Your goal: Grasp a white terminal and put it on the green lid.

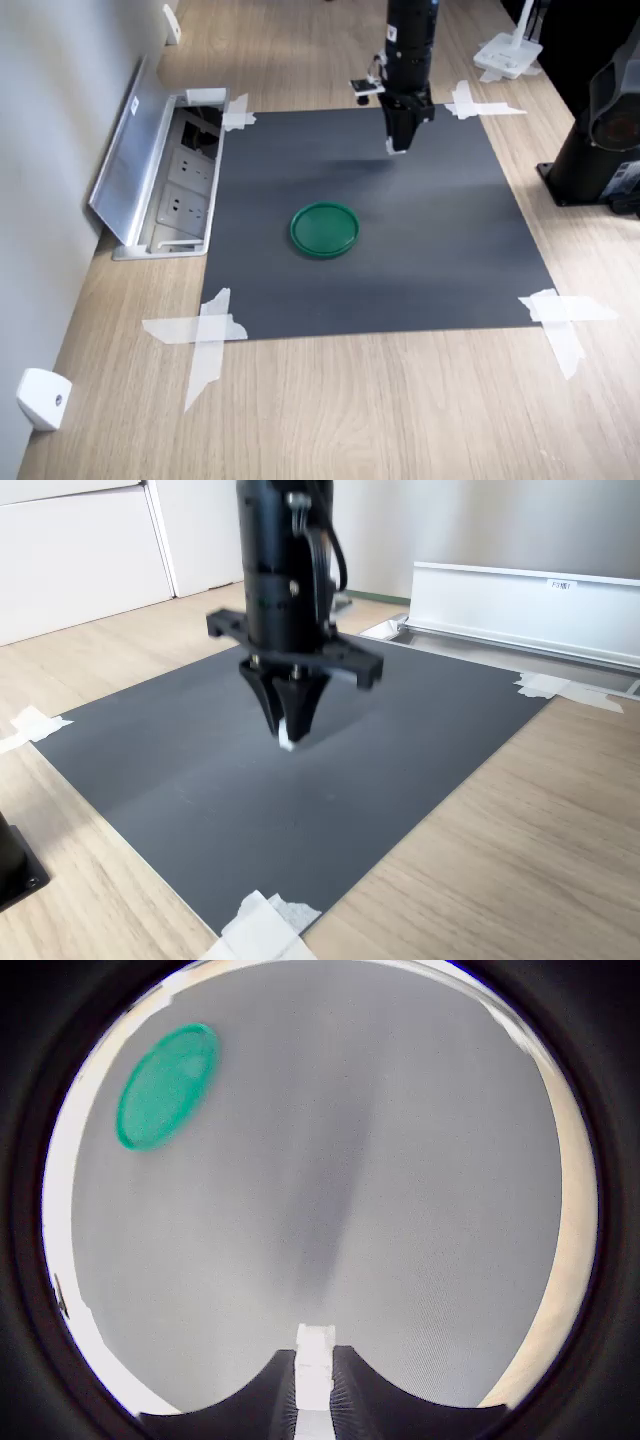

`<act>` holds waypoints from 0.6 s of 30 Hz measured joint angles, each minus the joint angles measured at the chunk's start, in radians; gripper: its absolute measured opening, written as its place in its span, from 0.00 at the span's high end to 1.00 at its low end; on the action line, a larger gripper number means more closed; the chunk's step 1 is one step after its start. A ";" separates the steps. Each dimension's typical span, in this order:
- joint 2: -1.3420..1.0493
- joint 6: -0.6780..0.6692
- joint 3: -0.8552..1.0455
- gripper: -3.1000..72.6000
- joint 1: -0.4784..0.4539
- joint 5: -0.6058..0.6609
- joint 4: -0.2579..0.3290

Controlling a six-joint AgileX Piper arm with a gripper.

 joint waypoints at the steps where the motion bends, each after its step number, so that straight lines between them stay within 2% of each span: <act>1: 0.000 0.018 -0.027 0.84 0.036 0.023 0.000; 7: 0.037 0.116 -0.201 0.84 0.229 0.068 0.001; 11: 0.126 0.166 -0.305 0.84 0.322 0.097 0.001; 14: 0.205 0.212 -0.358 0.84 0.371 0.106 -0.005; 18: 0.275 0.246 -0.378 0.84 0.382 0.095 -0.030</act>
